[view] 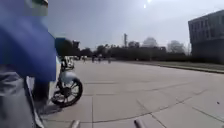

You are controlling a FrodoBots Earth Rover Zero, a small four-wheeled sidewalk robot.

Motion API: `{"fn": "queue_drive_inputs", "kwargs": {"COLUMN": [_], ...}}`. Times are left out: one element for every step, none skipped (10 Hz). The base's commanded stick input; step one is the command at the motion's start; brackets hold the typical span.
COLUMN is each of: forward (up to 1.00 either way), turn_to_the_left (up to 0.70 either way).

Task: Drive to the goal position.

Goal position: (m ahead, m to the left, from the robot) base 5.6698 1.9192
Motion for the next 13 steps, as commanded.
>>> {"fn": "queue_drive_inputs", "kwargs": {"forward": [0.85, 0.85, 0.85, 0.85, 0.85, 0.85, 0.85, 0.85, 0.85, 0.85, 0.85, 0.85, 0.85], "turn_to_the_left": [-0.33, -0.33, -0.33, -0.33, -0.10, 0.01, 0.01, 0.01, 0.01, 0.01, 0.02, 0.03, 0.28]}}
